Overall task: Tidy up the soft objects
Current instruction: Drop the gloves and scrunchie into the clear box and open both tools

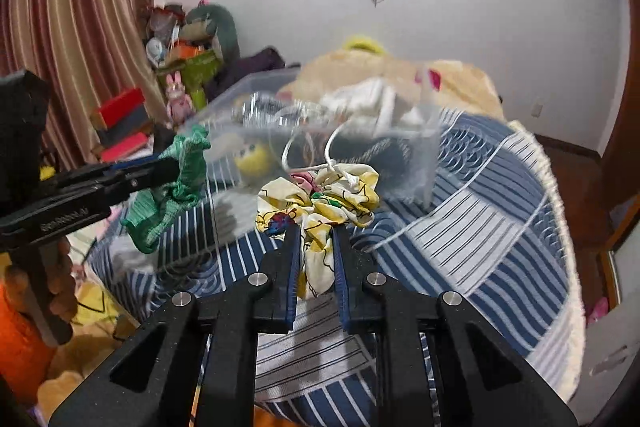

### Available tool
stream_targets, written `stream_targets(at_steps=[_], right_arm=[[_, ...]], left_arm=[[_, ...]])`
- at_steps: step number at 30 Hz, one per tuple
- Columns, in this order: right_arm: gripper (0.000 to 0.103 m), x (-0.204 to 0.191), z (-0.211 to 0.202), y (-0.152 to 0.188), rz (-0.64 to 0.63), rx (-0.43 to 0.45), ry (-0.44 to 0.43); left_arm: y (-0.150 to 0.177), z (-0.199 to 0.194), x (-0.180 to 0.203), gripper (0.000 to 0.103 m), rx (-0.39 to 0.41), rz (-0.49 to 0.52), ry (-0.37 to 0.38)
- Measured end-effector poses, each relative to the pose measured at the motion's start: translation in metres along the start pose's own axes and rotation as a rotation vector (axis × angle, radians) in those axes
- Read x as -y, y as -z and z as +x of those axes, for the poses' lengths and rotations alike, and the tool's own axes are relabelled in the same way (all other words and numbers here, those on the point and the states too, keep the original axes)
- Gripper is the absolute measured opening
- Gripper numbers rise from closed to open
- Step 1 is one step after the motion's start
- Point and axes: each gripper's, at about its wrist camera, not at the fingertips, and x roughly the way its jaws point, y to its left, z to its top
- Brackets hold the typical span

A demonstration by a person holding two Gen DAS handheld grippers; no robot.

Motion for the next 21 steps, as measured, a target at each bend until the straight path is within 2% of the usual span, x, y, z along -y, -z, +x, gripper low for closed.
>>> stream_targets(at_steps=[3,9,16,21], right_arm=[[0.014,0.002,-0.011,-0.014,0.006,0.057,0.013],[0.014,-0.002,-0.007,-0.038,0.018,0.128,0.025],[0.014,0.003,0.011,-0.066,0.004,0.152,0.031],[0.014,0.002,0.035,-0.078,0.001,0.129,0.027]], left_arm=[[-0.013,-0.001,0.004,0.025,0.035,0.009,-0.006],[-0.041,-0.005,0.004,0.025,0.102,0.006,-0.001],[-0.071,0.011,0.007,0.025,0.146,0.03,-0.008],[-0.086,0.041,0.006,0.025,0.126,0.029,-0.018]])
